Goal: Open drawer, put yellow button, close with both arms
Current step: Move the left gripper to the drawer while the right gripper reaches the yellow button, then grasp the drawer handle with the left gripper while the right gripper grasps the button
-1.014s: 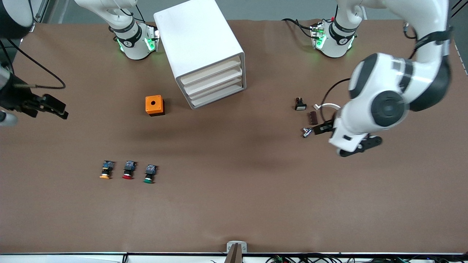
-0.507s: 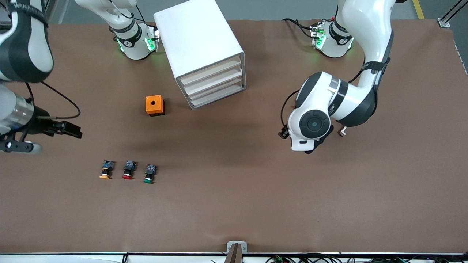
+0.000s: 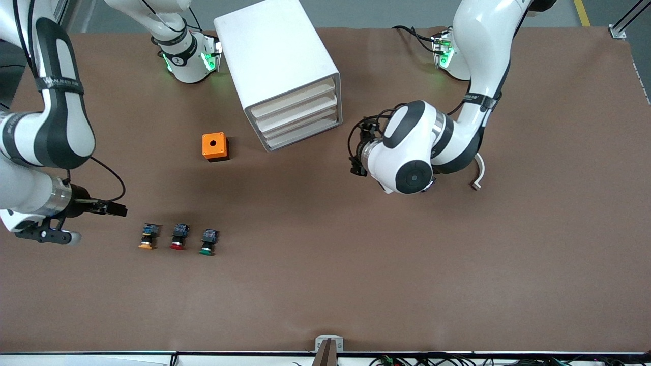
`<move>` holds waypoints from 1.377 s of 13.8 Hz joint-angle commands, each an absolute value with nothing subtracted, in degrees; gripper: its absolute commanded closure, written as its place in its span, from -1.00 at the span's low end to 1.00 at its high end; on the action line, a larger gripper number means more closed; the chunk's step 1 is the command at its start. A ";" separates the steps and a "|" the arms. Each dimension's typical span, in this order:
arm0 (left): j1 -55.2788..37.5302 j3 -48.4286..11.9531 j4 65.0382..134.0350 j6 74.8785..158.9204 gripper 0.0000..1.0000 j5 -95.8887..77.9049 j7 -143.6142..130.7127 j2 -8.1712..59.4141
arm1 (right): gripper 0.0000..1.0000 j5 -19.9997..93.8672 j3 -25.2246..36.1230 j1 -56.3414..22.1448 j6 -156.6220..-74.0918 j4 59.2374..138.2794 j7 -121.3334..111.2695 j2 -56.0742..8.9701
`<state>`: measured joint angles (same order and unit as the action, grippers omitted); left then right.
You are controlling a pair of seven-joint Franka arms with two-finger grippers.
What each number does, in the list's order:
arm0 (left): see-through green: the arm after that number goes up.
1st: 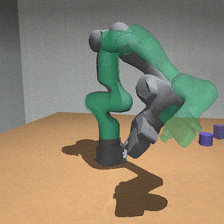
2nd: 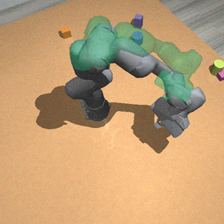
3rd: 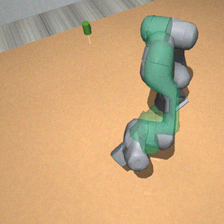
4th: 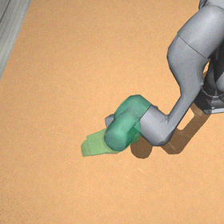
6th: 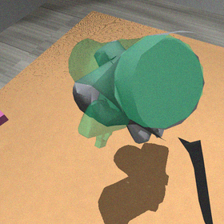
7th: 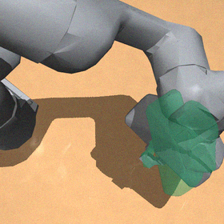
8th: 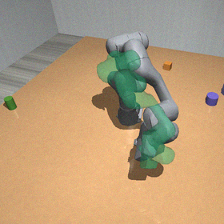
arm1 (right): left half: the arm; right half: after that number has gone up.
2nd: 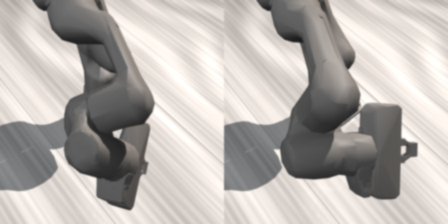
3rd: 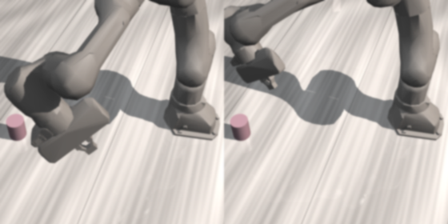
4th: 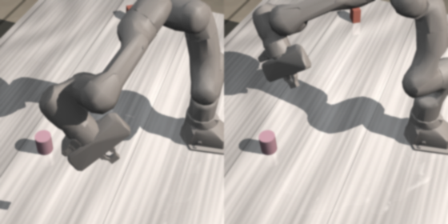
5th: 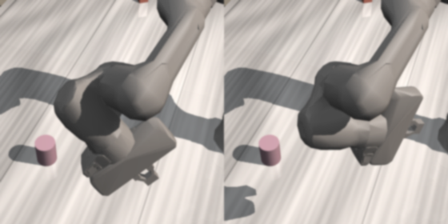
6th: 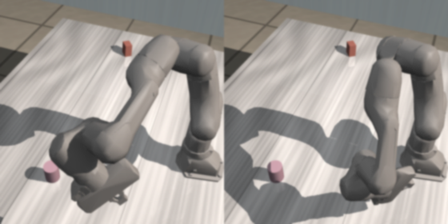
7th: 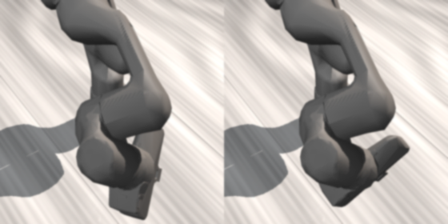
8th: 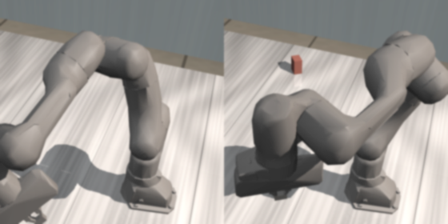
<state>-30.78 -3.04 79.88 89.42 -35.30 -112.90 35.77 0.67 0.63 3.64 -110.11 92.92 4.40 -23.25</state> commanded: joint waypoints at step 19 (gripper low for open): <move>-37.70 -4.13 79.28 86.75 -0.34 -66.88 -142.38 46.49 | -0.60 0.70 -0.53 5.10 -127.79 96.42 4.31 -40.08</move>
<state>-36.21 -4.27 80.03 87.41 -65.32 -141.51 45.27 0.74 -0.17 5.43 -127.51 95.86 4.40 -40.64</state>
